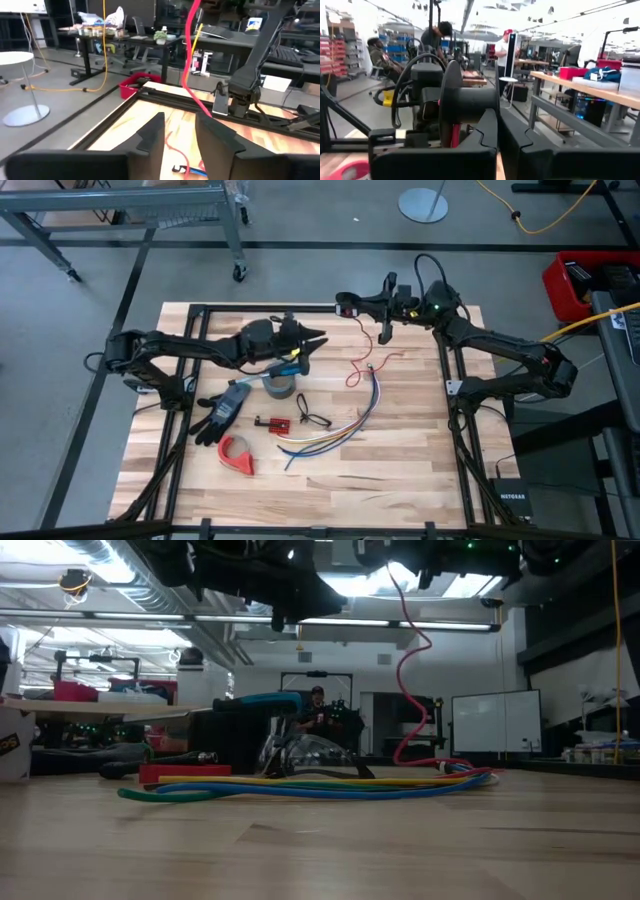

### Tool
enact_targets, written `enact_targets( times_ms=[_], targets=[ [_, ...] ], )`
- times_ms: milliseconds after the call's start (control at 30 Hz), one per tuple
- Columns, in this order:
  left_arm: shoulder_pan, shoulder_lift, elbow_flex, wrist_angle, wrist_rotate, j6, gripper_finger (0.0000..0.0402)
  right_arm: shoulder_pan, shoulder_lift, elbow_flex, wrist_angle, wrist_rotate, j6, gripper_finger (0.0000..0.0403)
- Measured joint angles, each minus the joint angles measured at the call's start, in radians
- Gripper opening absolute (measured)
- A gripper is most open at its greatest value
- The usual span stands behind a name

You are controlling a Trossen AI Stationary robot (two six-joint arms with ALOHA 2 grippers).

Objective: Coil cords
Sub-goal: Coil the red wire on the spool

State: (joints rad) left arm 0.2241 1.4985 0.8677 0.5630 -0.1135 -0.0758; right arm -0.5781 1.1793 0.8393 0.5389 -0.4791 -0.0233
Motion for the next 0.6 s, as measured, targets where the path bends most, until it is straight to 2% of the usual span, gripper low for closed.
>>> enact_targets(
  times_ms=[133,267,500,600],
  targets=[
    [-0.003,0.014,0.000,0.013,-0.028,0.000,0.0145,0.001,0.000,0.012,-0.007,0.018,-0.012,0.0002],
    [-0.006,0.058,0.000,0.103,-0.035,-0.006,0.0170,0.002,0.001,0.013,0.010,0.053,-0.011,0.0002],
    [-0.028,0.196,0.000,0.370,-0.031,0.022,0.0167,0.003,0.003,0.013,0.046,0.060,-0.009,0.0002],
    [-0.028,0.258,0.014,0.428,-0.032,-0.002,0.0161,0.003,0.003,0.013,0.051,0.059,-0.008,0.0001]
  ],
)
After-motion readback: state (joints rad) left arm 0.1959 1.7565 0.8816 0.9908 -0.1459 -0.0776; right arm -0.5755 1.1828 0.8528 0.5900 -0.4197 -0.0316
